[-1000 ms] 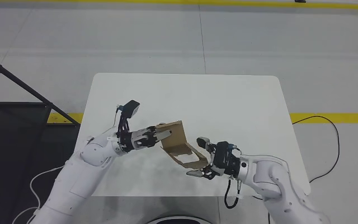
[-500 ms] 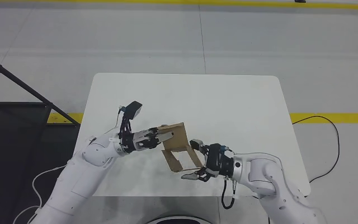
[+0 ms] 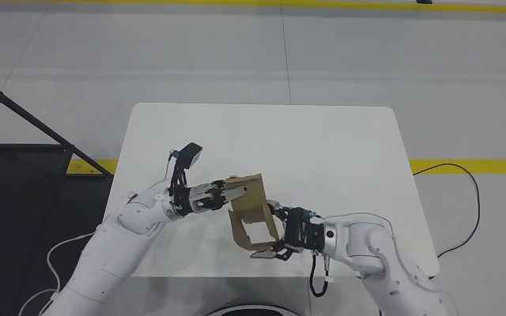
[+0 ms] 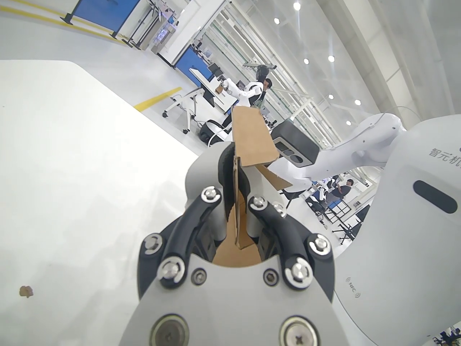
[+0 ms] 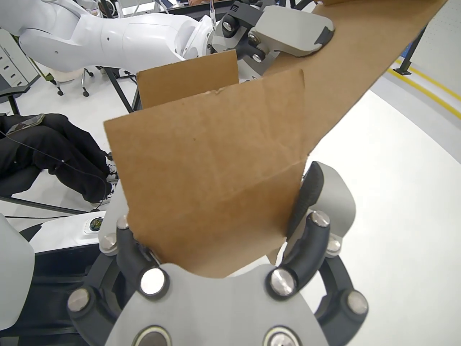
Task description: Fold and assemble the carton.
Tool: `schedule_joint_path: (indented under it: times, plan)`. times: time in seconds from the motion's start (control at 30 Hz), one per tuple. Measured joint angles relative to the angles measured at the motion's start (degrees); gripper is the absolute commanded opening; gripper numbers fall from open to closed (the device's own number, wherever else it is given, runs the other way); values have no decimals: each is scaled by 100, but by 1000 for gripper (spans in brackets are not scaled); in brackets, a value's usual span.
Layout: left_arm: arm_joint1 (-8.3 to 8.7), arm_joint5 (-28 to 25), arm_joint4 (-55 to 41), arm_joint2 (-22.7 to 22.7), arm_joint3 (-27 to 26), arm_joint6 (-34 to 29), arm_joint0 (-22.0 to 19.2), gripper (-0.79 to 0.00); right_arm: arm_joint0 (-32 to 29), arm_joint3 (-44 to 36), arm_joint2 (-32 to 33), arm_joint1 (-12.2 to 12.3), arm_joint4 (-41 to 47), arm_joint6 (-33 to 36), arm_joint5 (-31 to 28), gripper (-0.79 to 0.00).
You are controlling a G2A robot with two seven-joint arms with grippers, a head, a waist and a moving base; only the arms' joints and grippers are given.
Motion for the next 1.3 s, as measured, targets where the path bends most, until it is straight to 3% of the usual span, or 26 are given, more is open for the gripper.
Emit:
schedule_joint_path:
  times: [1.3]
  plan:
    - [42,-36,-87,26,22,44,-31,-785,36,-113,-56,21,-78,-18,71,0]
